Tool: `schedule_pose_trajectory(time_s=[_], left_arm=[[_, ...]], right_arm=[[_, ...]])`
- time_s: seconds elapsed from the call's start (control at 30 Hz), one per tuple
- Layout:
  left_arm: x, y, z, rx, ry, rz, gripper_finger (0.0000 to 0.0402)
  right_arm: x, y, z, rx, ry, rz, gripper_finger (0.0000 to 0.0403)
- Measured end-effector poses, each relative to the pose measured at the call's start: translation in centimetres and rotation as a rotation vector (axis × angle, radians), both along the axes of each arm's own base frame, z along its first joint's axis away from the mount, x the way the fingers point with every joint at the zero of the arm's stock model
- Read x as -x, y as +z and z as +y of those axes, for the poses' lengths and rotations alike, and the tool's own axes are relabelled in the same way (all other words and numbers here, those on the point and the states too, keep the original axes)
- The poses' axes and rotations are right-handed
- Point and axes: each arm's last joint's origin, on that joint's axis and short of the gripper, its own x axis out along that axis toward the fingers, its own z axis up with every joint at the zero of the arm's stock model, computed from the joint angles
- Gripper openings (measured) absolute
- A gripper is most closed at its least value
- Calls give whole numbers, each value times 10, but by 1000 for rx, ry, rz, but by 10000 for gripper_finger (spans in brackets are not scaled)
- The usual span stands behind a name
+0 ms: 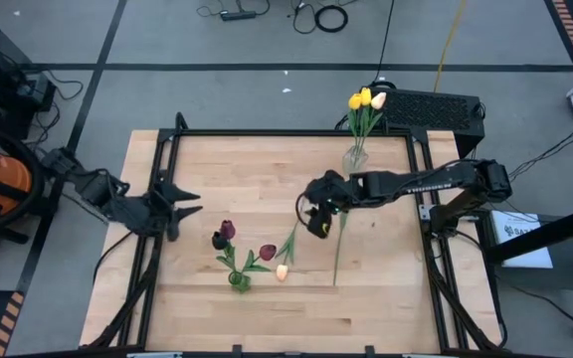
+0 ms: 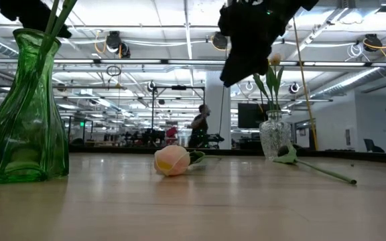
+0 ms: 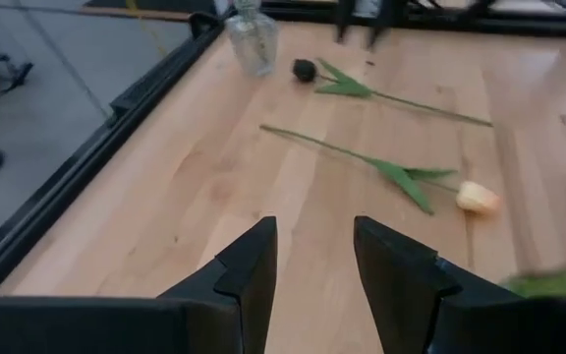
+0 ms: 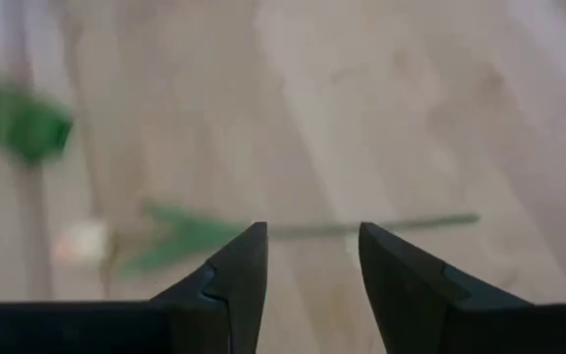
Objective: Sort flowers into vase by color
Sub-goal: Put the light orange flower into the vase
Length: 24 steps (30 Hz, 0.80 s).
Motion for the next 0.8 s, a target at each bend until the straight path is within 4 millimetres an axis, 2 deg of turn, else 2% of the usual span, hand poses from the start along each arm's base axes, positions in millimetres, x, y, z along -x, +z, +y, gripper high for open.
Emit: schedule_pose_trajectory(time_s=[0.13, 0.27, 0.37, 0.57, 0.8], left_arm=[[-18, -10, 0, 11, 54, -85, 146], [-32, -34, 6, 71, 83, -119, 146], [-36, -48, 13, 135, 123, -107, 146], [-39, -48, 24, 187, 168, -118, 146], [-37, -47, 32, 215, 237, -145, 146]], right_arm=[[5, -4, 1, 15, 95, 83, 154], [4, -13, 1, 84, 187, 142, 154], [-3, -26, 1, 135, 271, 191, 154], [-19, -55, 8, 159, 479, 286, 177], [-52, -67, 15, 353, 781, 316, 223]])
